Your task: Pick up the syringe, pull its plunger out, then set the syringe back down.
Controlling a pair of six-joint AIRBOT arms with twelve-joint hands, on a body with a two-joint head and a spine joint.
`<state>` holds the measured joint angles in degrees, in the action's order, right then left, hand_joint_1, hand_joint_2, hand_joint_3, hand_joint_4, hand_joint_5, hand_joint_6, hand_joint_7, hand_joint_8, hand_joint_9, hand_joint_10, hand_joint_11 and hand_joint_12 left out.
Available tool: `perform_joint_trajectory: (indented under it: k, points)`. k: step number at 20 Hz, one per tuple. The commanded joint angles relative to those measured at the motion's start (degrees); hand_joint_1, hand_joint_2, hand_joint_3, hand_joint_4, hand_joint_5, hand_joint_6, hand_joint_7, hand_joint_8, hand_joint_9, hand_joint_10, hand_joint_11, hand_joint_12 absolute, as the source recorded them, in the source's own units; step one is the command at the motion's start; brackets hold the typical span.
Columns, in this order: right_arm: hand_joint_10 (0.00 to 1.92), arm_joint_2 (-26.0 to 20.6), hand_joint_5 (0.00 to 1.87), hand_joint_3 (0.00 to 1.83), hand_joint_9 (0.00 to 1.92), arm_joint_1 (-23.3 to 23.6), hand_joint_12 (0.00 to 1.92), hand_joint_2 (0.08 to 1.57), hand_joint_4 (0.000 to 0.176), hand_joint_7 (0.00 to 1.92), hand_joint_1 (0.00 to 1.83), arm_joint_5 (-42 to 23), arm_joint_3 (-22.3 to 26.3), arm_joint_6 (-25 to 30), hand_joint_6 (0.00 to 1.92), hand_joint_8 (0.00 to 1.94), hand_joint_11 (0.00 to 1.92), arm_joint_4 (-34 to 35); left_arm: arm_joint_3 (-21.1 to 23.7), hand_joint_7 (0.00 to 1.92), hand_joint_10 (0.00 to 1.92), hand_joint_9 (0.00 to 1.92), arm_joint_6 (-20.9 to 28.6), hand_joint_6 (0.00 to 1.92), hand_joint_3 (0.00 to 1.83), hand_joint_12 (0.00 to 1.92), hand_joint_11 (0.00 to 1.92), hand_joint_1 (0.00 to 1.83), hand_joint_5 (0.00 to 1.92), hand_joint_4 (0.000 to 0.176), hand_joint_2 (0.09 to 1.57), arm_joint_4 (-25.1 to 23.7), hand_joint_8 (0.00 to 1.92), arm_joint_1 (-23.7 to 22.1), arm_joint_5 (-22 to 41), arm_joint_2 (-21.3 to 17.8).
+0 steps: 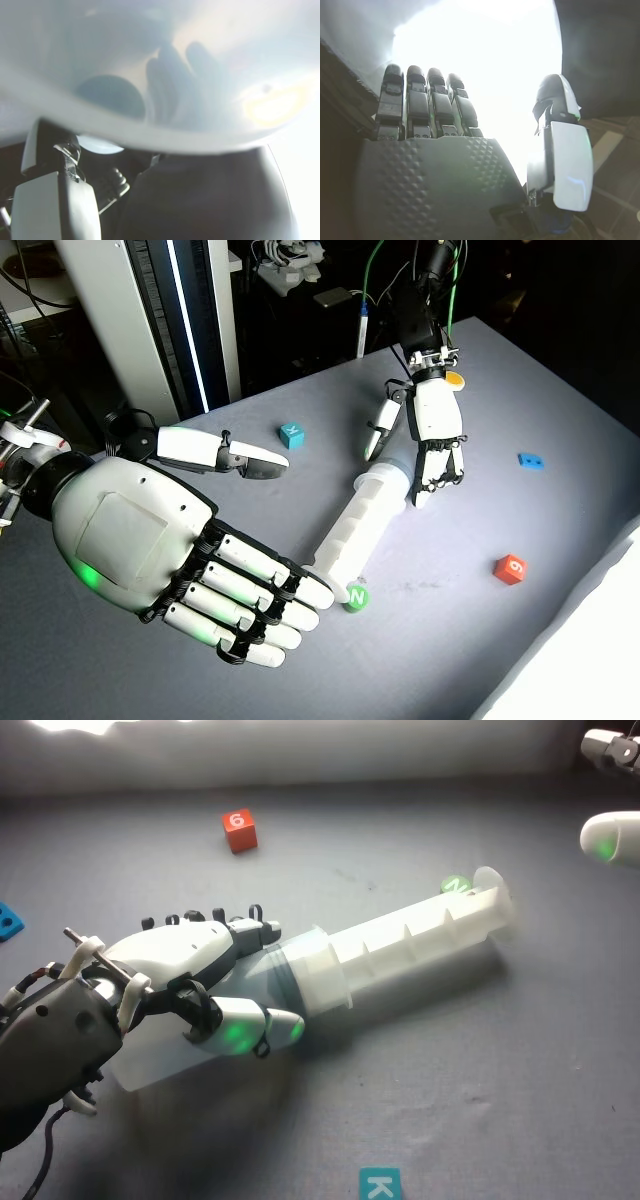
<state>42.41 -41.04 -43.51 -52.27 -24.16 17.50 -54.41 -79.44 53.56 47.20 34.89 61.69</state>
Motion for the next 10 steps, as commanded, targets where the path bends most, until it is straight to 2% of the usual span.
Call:
perform_joint_trajectory:
  k: [1, 3, 4, 7, 10]
  points:
    - [0.00, -0.3, 0.09, 0.00, 0.06, 0.3, 0.04, 1.09, 0.000, 0.09, 0.31, -7.8, -0.1, 0.0, 0.00, 0.00, 0.00, 0.0, -0.2, 0.29, 0.00, 0.30, 0.2, 0.00, 0.00, 0.94, 0.00, 0.55, 0.15, 0.000, 1.10, -2.0, 0.00, -0.5, 3.9, 0.2]
    - [0.00, -0.2, 0.10, 0.00, 0.08, 0.2, 0.05, 1.09, 0.000, 0.10, 0.31, -8.3, -0.1, -0.2, 0.00, 0.00, 0.01, 0.0, -0.1, 0.29, 0.00, 0.30, 0.2, 0.00, 0.00, 0.91, 0.00, 0.52, 0.16, 0.000, 1.09, -2.1, 0.00, -0.7, 3.9, -0.1]
    - [0.00, -0.1, 0.11, 0.00, 0.10, 0.0, 0.12, 1.08, 0.000, 0.12, 0.31, -8.8, -0.1, -0.3, 0.00, 0.00, 0.00, 0.0, 0.0, 0.30, 0.00, 0.30, 0.2, 0.01, 0.00, 0.90, 0.00, 0.56, 0.17, 0.000, 1.08, -2.1, 0.01, -0.8, 3.9, -0.1]
    - [0.00, 0.3, 0.07, 0.01, 0.07, -1.6, 0.09, 1.10, 0.000, 0.09, 0.25, -12.6, 0.0, -0.5, 0.00, 0.00, 0.00, 0.0, 0.1, 0.31, 0.01, 0.31, 0.1, 0.01, 0.00, 0.90, 0.00, 0.56, 0.19, 0.000, 1.07, -2.9, 0.01, -1.8, 3.3, -0.6]
    - [0.00, 0.3, 0.10, 0.00, 0.08, -2.4, 0.12, 1.08, 0.000, 0.10, 0.32, -13.4, 0.4, -0.7, 0.00, 0.00, 0.00, -0.1, 0.4, 0.28, 0.00, 0.27, -2.2, 0.00, 0.00, 0.84, 0.00, 0.47, 0.16, 0.000, 1.09, -3.0, 0.00, -4.0, 1.9, -1.7]
